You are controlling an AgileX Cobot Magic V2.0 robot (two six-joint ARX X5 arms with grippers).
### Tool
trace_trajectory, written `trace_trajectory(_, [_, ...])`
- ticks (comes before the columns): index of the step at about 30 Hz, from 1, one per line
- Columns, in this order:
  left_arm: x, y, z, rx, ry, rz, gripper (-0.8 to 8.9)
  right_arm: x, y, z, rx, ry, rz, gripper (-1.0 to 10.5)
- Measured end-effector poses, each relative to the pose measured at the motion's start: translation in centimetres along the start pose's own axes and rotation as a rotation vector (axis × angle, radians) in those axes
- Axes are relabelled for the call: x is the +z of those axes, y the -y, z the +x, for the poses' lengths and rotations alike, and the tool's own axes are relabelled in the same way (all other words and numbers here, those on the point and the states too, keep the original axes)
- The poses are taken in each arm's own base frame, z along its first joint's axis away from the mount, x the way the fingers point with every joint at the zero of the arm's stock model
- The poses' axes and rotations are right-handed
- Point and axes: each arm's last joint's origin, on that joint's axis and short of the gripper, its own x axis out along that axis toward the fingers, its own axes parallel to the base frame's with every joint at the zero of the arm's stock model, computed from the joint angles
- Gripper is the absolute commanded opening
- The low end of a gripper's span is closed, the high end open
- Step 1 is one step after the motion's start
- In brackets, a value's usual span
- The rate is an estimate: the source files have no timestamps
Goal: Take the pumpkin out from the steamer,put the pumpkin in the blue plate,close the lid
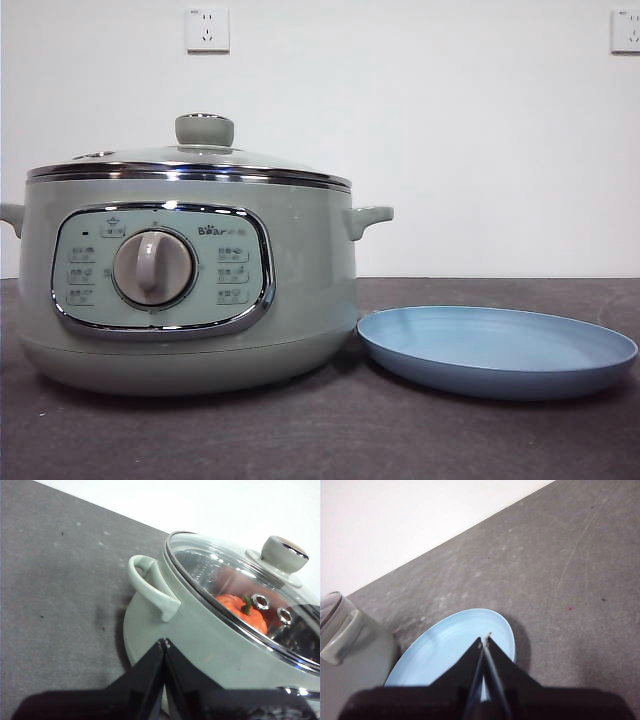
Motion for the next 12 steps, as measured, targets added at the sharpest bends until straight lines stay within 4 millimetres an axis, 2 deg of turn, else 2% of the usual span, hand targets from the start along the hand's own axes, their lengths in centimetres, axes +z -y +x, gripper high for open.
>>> trace_trajectory(8, [-0.12, -0.03, -0.06, 0.01, -0.023, -0.025, -0.07, 0.05, -0.06, -0.23, -0.021, -0.045, 0.018, -0.2])
trace_trajectory(12, [0.74, 0.52, -0.55, 0.017, -0.033, -0.029, -0.08, 0.62, -0.4, -0.61, -0.03, -0.063, 0.02, -0.2])
